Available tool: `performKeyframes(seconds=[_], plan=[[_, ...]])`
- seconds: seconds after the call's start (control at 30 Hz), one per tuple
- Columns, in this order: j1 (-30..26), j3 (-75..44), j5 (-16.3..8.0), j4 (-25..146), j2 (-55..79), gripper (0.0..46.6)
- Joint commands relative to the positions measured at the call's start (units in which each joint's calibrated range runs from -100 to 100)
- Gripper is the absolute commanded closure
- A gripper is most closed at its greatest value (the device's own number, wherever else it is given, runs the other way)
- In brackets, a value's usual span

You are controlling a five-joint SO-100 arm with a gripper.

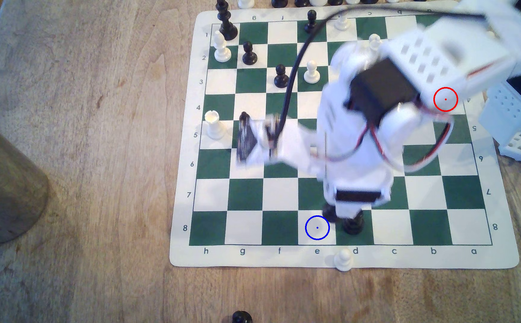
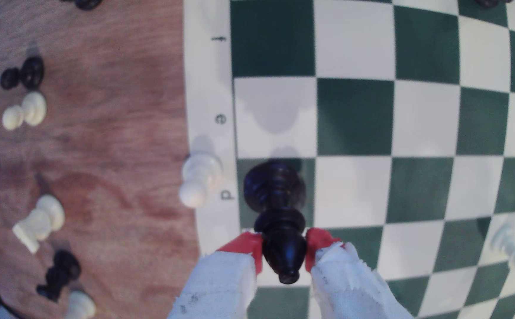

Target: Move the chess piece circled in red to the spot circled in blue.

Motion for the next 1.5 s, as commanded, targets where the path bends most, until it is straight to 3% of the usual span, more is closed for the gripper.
performKeyframes(seconds=[0.0,0.9,1.47], plan=[[-1.0,-6.0,0.0,-1.0,1.4,46.4],[3.1,-11.8,1.2,-1.2,8.6,46.4],[2.0,-13.8,0.8,-2.2,12.0,46.4]])
